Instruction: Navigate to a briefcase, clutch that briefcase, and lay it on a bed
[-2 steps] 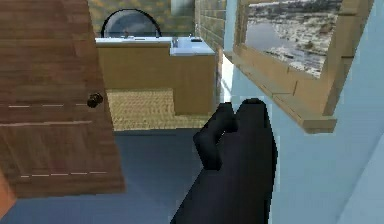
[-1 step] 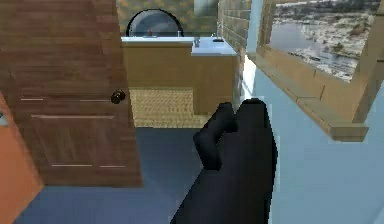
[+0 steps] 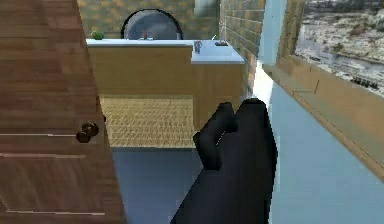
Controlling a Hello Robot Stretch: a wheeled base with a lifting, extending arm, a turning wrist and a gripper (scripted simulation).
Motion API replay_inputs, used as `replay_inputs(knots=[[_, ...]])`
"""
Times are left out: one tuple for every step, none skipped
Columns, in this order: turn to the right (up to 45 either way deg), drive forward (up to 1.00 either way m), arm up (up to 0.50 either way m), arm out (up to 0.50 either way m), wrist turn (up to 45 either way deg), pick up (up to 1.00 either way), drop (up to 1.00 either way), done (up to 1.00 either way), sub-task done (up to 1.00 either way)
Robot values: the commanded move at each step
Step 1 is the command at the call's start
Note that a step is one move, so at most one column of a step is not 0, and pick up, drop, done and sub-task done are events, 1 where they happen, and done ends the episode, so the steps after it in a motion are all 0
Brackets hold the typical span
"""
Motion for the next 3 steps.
replay_inputs(knots=[[-24.0,0.0,0.0,0.0,0.0,0.0,0.0,0.0,0.0],[0.0,0.3,0.0,0.0,0.0,0.0,0.0,0.0,0.0],[-45.0,0.0,0.0,0.0,0.0,0.0,0.0,0.0,0.0]])
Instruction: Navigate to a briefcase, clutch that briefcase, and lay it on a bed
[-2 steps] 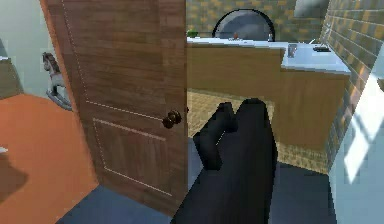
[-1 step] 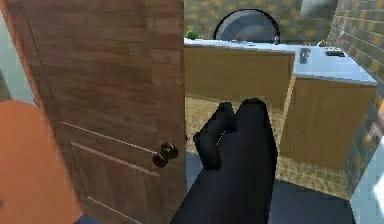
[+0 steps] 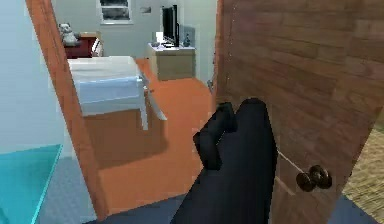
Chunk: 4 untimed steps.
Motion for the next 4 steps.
replay_inputs(knots=[[-15.0,0.0,0.0,0.0,0.0,0.0,0.0,0.0,0.0],[0.0,1.0,0.0,0.0,0.0,0.0,0.0,0.0,0.0],[0.0,0.5,0.0,0.0,0.0,0.0,0.0,0.0,0.0],[-45.0,0.0,0.0,0.0,0.0,0.0,0.0,0.0,0.0]])
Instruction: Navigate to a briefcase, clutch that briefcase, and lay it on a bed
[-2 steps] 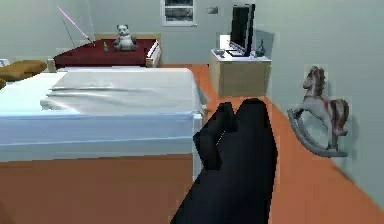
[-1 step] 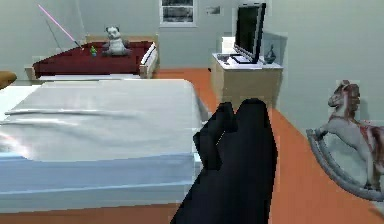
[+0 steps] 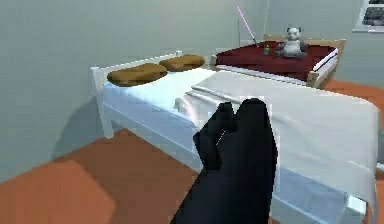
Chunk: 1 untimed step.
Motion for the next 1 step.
replay_inputs(knots=[[0.0,0.25,0.0,0.0,0.0,0.0,0.0,0.0,0.0]])
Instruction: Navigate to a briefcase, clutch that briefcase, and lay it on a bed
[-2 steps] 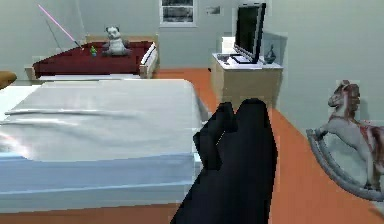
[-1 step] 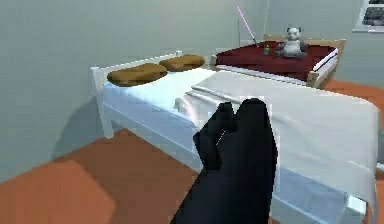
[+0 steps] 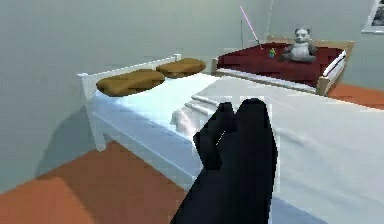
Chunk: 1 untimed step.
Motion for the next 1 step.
replay_inputs(knots=[[-24.0,0.0,0.0,0.0,0.0,0.0,0.0,0.0,0.0]])
